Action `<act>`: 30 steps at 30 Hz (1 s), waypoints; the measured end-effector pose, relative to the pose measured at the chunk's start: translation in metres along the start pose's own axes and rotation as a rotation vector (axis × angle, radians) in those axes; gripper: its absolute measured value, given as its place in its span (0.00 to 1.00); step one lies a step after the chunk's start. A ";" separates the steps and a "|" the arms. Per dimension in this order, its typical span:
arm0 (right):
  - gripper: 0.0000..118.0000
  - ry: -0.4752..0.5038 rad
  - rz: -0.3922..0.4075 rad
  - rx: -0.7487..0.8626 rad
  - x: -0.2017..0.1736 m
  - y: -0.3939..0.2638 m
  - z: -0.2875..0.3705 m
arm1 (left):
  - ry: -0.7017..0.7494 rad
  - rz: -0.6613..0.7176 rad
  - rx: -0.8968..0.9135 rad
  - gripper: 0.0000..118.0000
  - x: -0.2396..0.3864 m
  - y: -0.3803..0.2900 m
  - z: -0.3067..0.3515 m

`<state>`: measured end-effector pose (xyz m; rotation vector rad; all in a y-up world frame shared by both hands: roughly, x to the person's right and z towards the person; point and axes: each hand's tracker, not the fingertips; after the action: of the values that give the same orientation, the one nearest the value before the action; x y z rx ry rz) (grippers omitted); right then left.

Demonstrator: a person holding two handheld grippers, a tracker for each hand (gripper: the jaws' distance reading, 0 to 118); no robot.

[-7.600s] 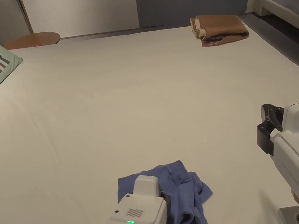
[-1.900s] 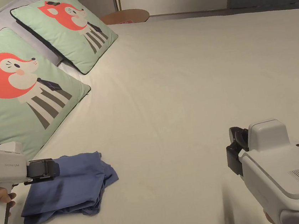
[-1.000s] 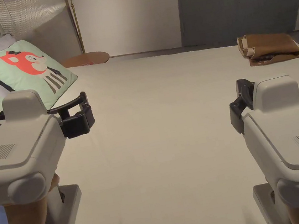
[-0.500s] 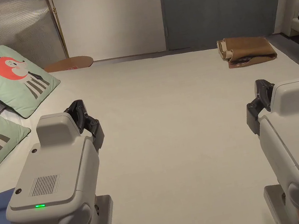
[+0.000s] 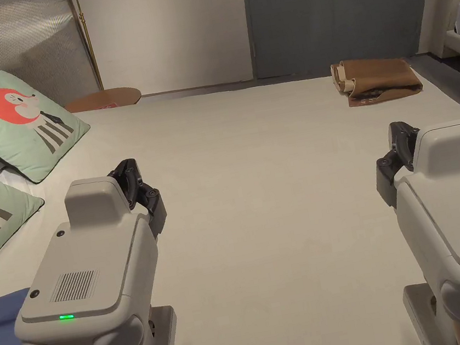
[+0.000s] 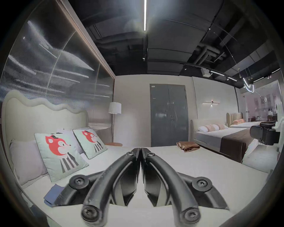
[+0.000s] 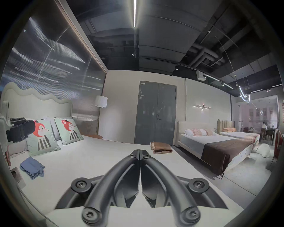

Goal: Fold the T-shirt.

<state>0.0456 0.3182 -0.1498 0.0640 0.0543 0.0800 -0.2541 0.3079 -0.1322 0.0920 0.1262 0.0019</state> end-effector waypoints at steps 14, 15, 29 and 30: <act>0.00 0.004 0.013 0.000 -0.002 0.002 -0.002 | -0.008 -0.001 -0.020 0.00 0.000 -0.002 -0.004; 0.00 0.002 0.018 0.000 -0.003 0.002 -0.002 | -0.008 -0.004 -0.021 0.00 0.001 -0.002 -0.004; 0.00 0.002 0.025 0.002 -0.002 0.003 0.001 | -0.011 -0.018 -0.028 0.00 0.002 -0.004 -0.002; 0.00 0.002 0.026 0.001 -0.002 0.003 0.001 | -0.012 -0.018 -0.029 0.00 0.002 -0.004 -0.002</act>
<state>0.0435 0.3212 -0.1486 0.0662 0.0552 0.1058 -0.2524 0.3045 -0.1352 0.0614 0.1148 -0.0148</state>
